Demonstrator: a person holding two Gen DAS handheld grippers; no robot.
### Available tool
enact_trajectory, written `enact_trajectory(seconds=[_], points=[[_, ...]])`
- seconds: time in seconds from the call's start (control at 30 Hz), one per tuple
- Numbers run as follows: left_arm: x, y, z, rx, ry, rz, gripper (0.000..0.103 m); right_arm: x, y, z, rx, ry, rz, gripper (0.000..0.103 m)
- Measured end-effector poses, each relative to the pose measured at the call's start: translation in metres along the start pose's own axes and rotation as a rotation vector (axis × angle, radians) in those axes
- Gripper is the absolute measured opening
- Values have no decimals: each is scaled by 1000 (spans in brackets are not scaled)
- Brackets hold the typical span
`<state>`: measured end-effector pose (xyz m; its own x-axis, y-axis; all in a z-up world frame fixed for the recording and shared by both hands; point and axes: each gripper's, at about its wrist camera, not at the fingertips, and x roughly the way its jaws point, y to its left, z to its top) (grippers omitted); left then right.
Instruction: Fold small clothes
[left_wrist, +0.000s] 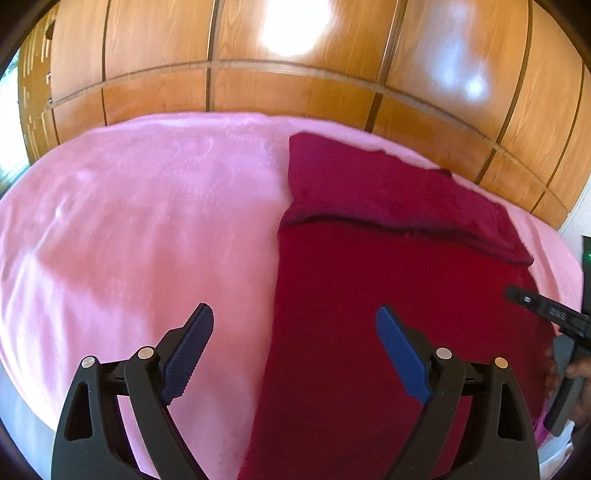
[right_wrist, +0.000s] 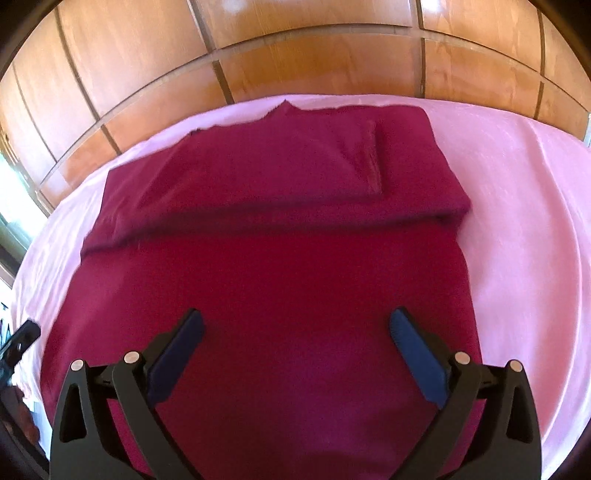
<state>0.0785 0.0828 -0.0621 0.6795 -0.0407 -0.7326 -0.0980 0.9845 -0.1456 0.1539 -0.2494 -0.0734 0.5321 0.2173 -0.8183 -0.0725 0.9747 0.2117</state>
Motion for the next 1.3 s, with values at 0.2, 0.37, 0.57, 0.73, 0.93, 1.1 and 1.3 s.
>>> enact_trajectory(seconds=[0.2,0.37,0.57,0.73,0.93,1.1,1.3], points=[[-3,13,-24,-12,51,-52,85,-24,-3,-27,1,2,10,101],[-21,27,-49,29,97,-151,65,-61,-26,-51,60,-20,21,96],[-40,35,-83,108,197,-219,56,-88,-43,-87,68,30,-10,79],[-41,37,-94,82,272,-277,40,-103,-61,-117,126,107,-43,78],[-42,31,-93,131,299,-295,10,-93,-73,-143,178,251,35,33],[-58,38,-79,73,284,-391,7,-108,-68,-127,237,218,227,8],[-70,43,-35,-53,190,-549,7,-128,-58,-71,280,50,424,8]])
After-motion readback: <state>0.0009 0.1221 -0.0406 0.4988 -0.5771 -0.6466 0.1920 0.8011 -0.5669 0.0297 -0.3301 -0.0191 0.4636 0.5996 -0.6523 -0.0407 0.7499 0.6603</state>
